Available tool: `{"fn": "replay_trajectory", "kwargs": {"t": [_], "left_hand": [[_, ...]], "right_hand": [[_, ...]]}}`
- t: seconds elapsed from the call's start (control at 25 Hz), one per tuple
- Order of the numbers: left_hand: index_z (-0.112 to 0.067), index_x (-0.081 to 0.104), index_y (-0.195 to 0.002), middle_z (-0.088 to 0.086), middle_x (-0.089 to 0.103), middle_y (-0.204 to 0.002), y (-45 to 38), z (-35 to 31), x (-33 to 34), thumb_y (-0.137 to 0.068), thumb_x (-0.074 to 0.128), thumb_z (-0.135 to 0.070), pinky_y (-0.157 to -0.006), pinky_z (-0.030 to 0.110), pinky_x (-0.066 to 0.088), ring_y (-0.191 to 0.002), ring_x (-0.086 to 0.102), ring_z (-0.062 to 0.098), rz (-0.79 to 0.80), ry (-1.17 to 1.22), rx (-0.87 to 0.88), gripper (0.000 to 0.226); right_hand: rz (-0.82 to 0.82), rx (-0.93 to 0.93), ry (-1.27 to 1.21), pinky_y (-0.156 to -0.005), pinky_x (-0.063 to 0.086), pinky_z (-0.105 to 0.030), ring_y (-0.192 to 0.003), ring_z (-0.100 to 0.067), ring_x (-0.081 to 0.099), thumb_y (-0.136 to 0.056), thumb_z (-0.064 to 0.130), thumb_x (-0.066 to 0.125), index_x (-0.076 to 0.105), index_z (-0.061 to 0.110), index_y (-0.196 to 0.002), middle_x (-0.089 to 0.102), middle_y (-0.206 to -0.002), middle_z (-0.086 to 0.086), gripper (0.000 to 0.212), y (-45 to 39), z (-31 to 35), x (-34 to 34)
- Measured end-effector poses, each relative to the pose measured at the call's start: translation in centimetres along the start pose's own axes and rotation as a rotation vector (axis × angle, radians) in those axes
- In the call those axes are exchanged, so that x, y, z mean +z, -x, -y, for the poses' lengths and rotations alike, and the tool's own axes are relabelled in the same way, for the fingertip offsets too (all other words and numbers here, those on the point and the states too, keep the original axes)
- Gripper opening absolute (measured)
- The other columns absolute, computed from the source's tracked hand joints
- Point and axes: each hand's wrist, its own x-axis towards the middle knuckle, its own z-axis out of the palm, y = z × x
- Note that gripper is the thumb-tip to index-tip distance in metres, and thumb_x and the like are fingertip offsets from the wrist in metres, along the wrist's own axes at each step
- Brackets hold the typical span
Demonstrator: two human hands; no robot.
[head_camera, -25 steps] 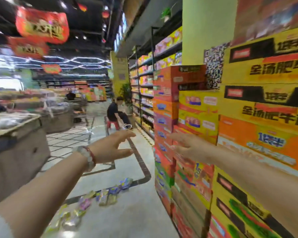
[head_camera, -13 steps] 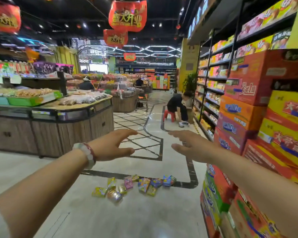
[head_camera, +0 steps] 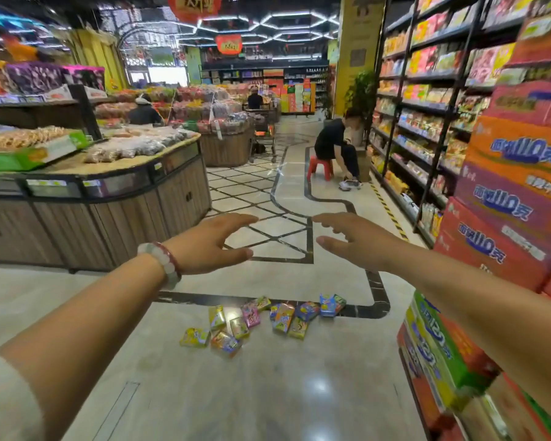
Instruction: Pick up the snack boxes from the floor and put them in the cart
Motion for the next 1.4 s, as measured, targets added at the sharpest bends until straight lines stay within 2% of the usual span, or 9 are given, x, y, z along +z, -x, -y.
{"fn": "replay_trajectory", "kwargs": {"t": [0.4,0.52,0.64,0.72,0.88,1.0,1.08,1.2,1.4], "left_hand": [[-0.028,0.029,-0.143,-0.002,0.034,-0.146,-14.5,14.1,8.4,-0.090,0.057,-0.032,-0.095,0.017,0.032,-0.126,0.038,0.012,0.063,0.171,-0.203,0.060],[-0.023,0.034,-0.142,-0.001,0.038,-0.142,-17.7,19.5,11.2,-0.090,0.059,-0.029,-0.093,0.013,0.028,-0.124,0.042,0.013,0.052,0.224,-0.323,0.058],[-0.020,0.036,-0.141,0.000,0.041,-0.141,-19.5,24.8,13.9,-0.086,0.059,-0.039,-0.091,0.009,0.023,-0.121,0.040,0.011,0.047,0.253,-0.412,0.063],[-0.018,0.036,-0.140,0.002,0.042,-0.140,-20.8,28.9,15.6,-0.087,0.062,-0.031,-0.089,0.006,0.022,-0.116,0.040,0.009,0.049,0.267,-0.452,0.060],[-0.023,0.034,-0.141,0.002,0.039,-0.144,-24.0,38.1,19.3,-0.090,0.058,-0.026,-0.098,0.017,0.027,-0.127,0.040,0.017,0.100,0.349,-0.563,0.057],[-0.022,0.036,-0.140,0.002,0.039,-0.143,-26.3,45.7,23.0,-0.090,0.058,-0.025,-0.096,0.018,0.028,-0.128,0.040,0.018,0.099,0.400,-0.640,0.055],[-0.019,0.038,-0.140,0.003,0.041,-0.142,-27.4,49.9,26.6,-0.090,0.058,-0.024,-0.090,0.016,0.029,-0.127,0.040,0.018,0.106,0.433,-0.677,0.053],[-0.015,0.041,-0.137,0.006,0.044,-0.140,-28.5,55.3,34.6,-0.089,0.059,-0.020,-0.090,0.019,0.030,-0.126,0.043,0.022,0.131,0.510,-0.750,0.051],[-0.013,0.044,-0.134,0.007,0.047,-0.133,-28.2,63.5,54.5,-0.090,0.057,-0.017,-0.083,0.015,0.030,-0.117,0.049,0.022,0.175,0.617,-0.964,0.046]], "right_hand": [[0.209,-0.015,-0.137,-0.096,0.035,-0.021,-0.122,-0.013,0.045,-0.096,0.042,0.045,0.039,0.029,-0.141,0.041,-0.144,0.002,0.048,-20.0,-10.4,9.9],[0.312,-0.026,-0.179,-0.095,0.035,-0.020,-0.122,-0.014,0.045,-0.096,0.039,0.046,0.039,0.027,-0.142,0.042,-0.142,-0.001,0.048,-27.0,-13.0,14.0],[0.397,-0.027,-0.190,-0.094,0.033,-0.018,-0.121,-0.013,0.046,-0.096,0.037,0.047,0.041,0.027,-0.140,0.045,-0.139,-0.002,0.046,-33.5,-14.3,18.7],[0.454,-0.024,-0.206,-0.092,0.031,-0.016,-0.121,-0.013,0.046,-0.096,0.035,0.049,0.043,0.025,-0.139,0.046,-0.138,-0.003,0.044,-38.2,-14.6,22.3],[0.585,-0.030,-0.179,-0.090,0.030,-0.017,-0.124,-0.020,0.046,-0.097,0.031,0.048,0.043,0.020,-0.140,0.045,-0.141,-0.006,0.045,-46.8,-14.4,29.9],[0.631,0.012,-0.196,-0.082,0.034,-0.020,-0.108,-0.021,0.052,-0.097,0.025,0.050,0.049,0.014,-0.135,0.053,-0.131,-0.011,0.039,-53.1,-14.7,36.9],[0.657,0.040,-0.206,-0.081,0.036,-0.022,-0.099,-0.017,0.051,-0.097,0.023,0.050,0.052,0.014,-0.133,0.056,-0.124,-0.009,0.037,-56.2,-15.8,42.2],[0.672,0.129,-0.229,-0.091,0.040,-0.026,-0.106,-0.023,0.054,-0.098,0.022,0.050,0.054,0.009,-0.130,0.057,-0.125,-0.010,0.035,-58.9,-19.1,51.4],[0.683,0.227,-0.184,-0.085,0.039,-0.035,-0.100,-0.027,0.054,-0.097,0.019,0.047,0.055,0.004,-0.123,0.059,-0.117,-0.014,0.031,-60.3,-27.0,70.3]]}}
